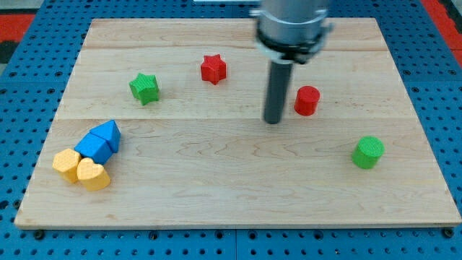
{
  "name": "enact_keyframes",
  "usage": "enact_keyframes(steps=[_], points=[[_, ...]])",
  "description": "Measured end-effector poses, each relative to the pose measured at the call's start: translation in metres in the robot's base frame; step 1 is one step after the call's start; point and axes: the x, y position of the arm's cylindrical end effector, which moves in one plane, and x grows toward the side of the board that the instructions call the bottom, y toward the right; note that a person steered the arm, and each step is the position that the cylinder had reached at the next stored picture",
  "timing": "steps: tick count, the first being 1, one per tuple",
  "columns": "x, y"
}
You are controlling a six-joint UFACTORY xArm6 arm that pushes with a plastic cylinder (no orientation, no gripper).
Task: Move the red circle towards the top of the green circle
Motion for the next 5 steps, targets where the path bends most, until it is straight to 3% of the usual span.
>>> enact_keyframes(steps=[1,2,3,4,5], points=[[-0.032,0.015],[-0.049,0.074],[-0.035,0.099],[-0.043,0.088],[-0.057,-0.018]])
